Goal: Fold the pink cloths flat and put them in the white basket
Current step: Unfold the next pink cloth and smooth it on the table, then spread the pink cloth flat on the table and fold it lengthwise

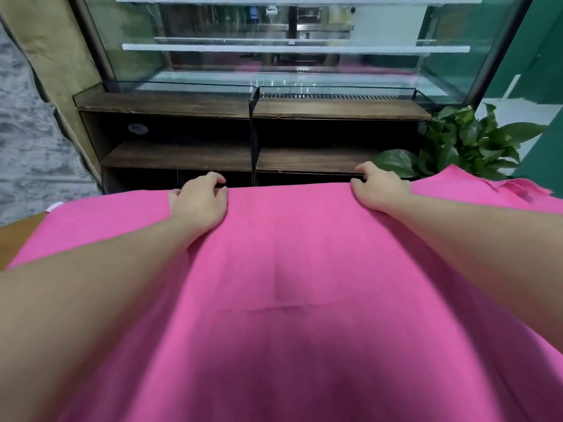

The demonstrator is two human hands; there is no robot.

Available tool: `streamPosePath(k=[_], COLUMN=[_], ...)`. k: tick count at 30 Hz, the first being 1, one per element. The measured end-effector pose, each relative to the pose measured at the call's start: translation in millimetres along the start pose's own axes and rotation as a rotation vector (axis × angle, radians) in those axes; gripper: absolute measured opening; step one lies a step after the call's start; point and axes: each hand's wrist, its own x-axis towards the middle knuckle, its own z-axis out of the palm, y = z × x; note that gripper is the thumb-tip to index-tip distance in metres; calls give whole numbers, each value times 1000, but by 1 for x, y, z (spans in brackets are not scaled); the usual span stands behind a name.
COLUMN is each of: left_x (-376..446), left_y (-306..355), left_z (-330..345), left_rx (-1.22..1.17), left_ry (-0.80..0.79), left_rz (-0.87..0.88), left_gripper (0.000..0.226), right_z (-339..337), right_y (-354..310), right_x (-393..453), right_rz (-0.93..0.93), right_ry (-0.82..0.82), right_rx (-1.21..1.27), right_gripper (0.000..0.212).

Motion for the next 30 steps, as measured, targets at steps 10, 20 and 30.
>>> streamPosePath(k=[10, 20, 30], left_x=[-121, -257, -375], left_y=[2, 30, 19], left_z=[-30, -66, -92], left_rx=[211, 119, 338], left_ry=[-317, -339, -327], left_rz=[125, 24, 78], left_gripper=[48, 48, 57], right_z=[-18, -22, -24], right_y=[-3, -18, -10], right_x=[-95, -260, -395], right_rz=[-237, -376, -528], right_ry=[-92, -226, -268], right_rx=[-121, -128, -200], right_gripper=[43, 48, 54])
